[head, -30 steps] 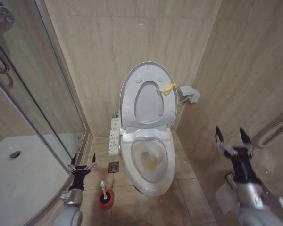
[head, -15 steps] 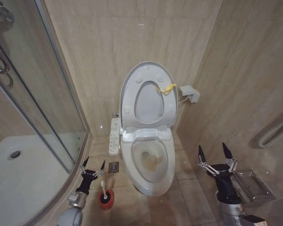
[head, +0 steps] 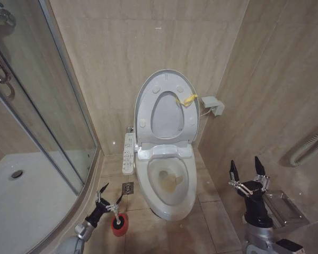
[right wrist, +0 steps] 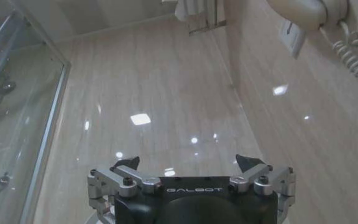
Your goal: Open the toilet lid, clean the toilet bowl with a toilet brush, close the toilet lid, and flush.
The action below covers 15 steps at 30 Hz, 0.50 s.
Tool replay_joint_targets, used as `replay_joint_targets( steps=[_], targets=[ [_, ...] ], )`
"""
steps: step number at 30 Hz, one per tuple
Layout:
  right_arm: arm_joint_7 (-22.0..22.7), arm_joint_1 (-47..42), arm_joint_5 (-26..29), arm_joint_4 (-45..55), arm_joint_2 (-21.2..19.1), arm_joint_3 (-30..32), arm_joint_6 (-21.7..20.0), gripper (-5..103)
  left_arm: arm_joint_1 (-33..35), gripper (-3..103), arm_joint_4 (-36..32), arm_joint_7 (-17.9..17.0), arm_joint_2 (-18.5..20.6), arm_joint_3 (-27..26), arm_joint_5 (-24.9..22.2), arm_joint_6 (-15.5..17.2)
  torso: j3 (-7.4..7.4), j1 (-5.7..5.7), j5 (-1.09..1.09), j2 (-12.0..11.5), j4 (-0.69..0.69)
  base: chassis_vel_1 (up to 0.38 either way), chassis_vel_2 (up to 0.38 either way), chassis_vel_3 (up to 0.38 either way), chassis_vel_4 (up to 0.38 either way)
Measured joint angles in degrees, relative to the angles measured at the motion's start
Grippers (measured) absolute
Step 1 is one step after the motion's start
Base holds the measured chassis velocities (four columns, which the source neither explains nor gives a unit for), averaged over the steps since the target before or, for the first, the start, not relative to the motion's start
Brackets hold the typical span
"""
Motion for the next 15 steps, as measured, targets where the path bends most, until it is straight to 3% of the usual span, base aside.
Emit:
replay_joint_targets(
  steps=[15],
  targets=[
    [0.1,-3.7,2.2,0.0,-2.3,2.2,2.7,100,3.1,100,-7.0,-4.6,-0.8,0.0,-5.1,-1.7,0.02,0.01,-0.04,0.0,-0.02,0.000,0.000,0.000,0.000]
  ],
)
